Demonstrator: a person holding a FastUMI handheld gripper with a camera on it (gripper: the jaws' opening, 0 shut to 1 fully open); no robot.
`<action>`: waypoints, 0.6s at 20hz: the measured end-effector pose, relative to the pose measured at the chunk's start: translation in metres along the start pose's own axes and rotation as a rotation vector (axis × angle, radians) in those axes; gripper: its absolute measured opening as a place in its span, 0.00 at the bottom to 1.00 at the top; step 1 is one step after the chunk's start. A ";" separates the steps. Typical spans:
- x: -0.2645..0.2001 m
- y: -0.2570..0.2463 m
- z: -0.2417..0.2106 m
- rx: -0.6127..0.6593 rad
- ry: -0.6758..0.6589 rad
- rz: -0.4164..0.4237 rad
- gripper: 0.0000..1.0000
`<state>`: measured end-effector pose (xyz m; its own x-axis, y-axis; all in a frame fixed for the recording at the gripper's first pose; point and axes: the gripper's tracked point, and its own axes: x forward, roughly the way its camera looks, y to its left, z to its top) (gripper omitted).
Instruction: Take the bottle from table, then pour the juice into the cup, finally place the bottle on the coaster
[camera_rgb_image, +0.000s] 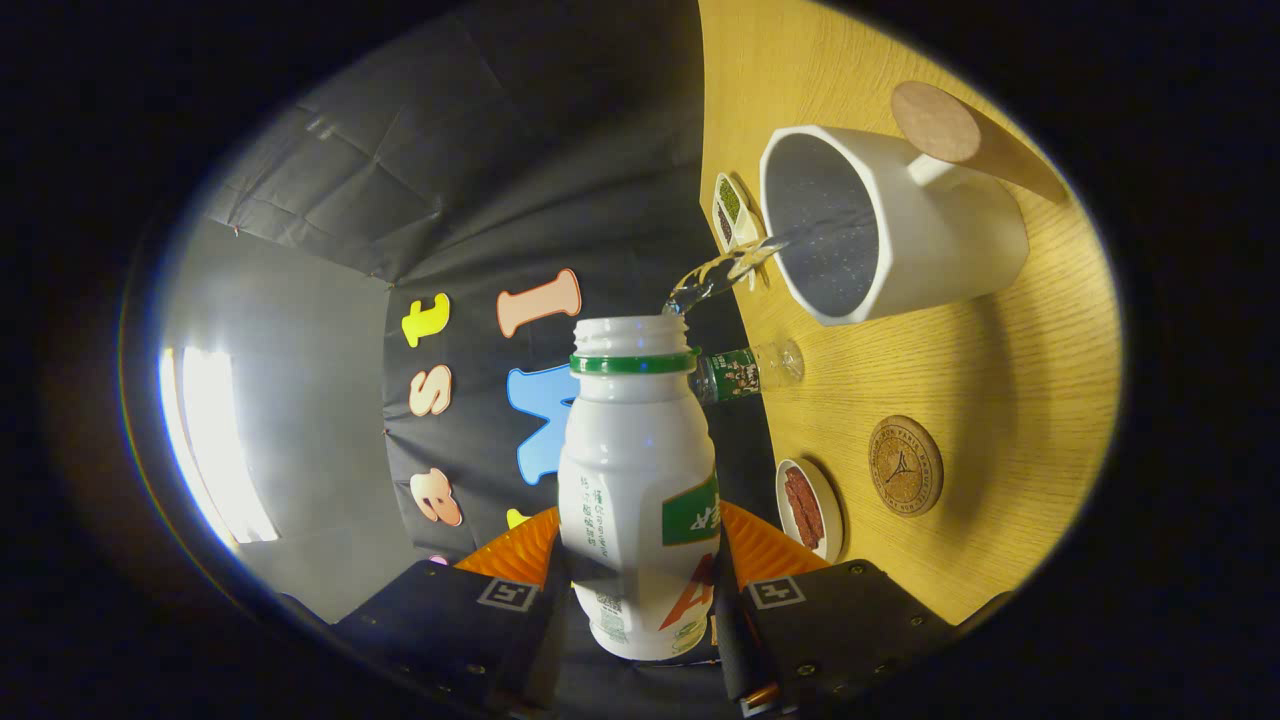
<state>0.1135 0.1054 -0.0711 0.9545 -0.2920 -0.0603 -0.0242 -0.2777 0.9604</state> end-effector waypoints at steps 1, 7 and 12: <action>0.001 0.001 -0.001 0.003 0.001 0.001 0.61; 0.001 0.002 -0.002 0.014 0.004 0.002 0.61; 0.000 0.004 -0.002 0.028 0.006 0.002 0.61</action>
<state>0.1138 0.1058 -0.0668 0.9562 -0.2872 -0.0563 -0.0347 -0.3025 0.9525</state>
